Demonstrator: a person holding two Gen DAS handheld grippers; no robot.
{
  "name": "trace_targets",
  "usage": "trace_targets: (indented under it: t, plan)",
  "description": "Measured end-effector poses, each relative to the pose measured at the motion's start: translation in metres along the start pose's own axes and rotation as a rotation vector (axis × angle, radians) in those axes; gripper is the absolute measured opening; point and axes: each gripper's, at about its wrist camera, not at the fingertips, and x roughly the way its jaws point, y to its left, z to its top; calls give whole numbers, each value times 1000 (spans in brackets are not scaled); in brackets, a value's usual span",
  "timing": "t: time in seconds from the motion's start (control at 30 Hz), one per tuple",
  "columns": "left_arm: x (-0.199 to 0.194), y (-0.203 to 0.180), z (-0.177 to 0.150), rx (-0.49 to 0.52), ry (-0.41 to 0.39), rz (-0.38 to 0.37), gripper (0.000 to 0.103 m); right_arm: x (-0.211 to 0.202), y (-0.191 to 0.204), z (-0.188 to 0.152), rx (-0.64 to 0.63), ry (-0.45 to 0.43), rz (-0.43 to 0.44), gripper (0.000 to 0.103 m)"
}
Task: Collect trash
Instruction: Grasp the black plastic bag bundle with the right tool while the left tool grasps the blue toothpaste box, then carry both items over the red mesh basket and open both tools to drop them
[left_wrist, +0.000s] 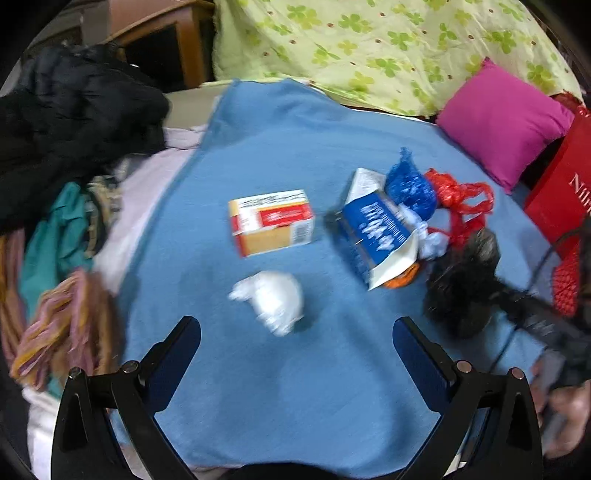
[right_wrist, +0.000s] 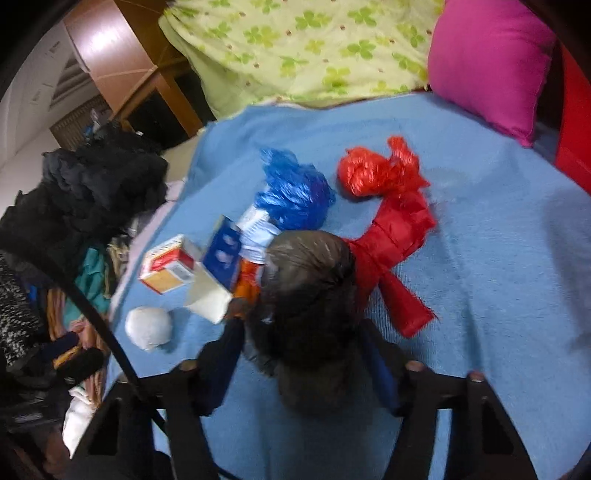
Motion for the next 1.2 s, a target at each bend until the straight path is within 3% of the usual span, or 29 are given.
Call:
trace_targets:
  t: [0.03, 0.1, 0.3, 0.53, 0.77, 0.97, 1.1, 1.2]
  plan:
    - [5, -2, 6, -1, 5, -19, 103, 6, -2, 0, 5, 18, 4, 47]
    - [18, -11, 21, 1, 24, -57, 103, 10, -9, -2, 28, 31, 25, 45]
    - [56, -33, 61, -37, 92, -138, 103, -15, -15, -6, -8, -36, 11, 44]
    - [97, -41, 75, -110, 184, -132, 101, -48, -36, -11, -12, -88, -18, 44]
    - [134, -34, 62, -241, 284, -204, 57, -86, -53, -11, -25, -196, -39, 44]
    - [102, -38, 52, -245, 173, -158, 56, -130, -64, -14, -26, -341, -40, 44]
    - [54, -59, 48, -138, 62, -102, 56, -170, -74, -19, -9, -478, -48, 44]
    - [7, -101, 50, -2, -28, -133, 56, -208, -85, -27, 11, -609, -63, 44]
